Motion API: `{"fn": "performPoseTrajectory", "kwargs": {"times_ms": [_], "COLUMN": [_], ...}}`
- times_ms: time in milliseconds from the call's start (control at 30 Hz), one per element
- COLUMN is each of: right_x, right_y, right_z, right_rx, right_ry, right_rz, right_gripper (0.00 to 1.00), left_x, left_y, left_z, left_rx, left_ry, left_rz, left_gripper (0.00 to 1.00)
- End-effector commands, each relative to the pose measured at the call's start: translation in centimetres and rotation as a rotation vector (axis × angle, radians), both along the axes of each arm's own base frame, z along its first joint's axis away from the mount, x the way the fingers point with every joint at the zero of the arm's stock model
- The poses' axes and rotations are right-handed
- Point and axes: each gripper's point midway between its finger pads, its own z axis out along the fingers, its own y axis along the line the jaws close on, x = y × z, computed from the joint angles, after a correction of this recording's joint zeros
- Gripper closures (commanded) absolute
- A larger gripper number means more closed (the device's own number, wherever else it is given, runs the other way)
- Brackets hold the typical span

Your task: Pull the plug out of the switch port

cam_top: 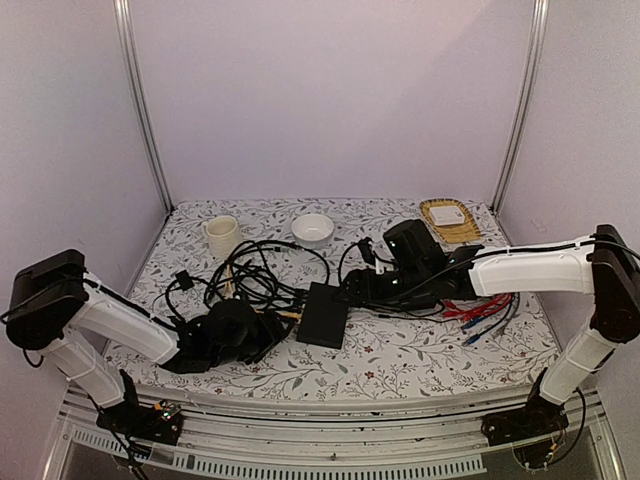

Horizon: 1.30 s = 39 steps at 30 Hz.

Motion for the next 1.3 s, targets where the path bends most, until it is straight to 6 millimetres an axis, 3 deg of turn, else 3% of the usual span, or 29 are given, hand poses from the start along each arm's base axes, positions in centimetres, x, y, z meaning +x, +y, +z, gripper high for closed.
{"fn": "performPoseTrajectory", "kwargs": {"times_ms": [0,367,667,867,1267], "right_x": [-0.4,-0.7,-1.2,-1.3,-1.4], "right_y": [0.2,-0.3,-1.1,-1.5,-2.1], "right_z": [1.9,2.3,2.8,3.0,3.0], "right_rx": [0.058,0.057,0.051,0.046,0.045], "right_ry": [-0.031,-0.056,-0.079,-0.087,-0.094], "right_rz": [0.008,0.021,0.027,0.034,0.037], "right_gripper": [0.23,0.23,0.23,0.23,0.23], "left_x": [0.8,2.7,3.5,3.6,3.2], "left_y": [-0.7,-1.5,-2.0,-2.5,-3.4], "left_z": [0.2,-0.7,-1.4,-2.3,-2.5], "left_rx": [-0.101,-0.224,-0.280,-0.299,-0.291], "left_ry": [-0.025,-0.090,-0.117,-0.143,-0.184], "left_rz": [0.060,0.163,0.212,0.195,0.114], "left_gripper": [0.28,0.29,0.38,0.45,0.48]}}
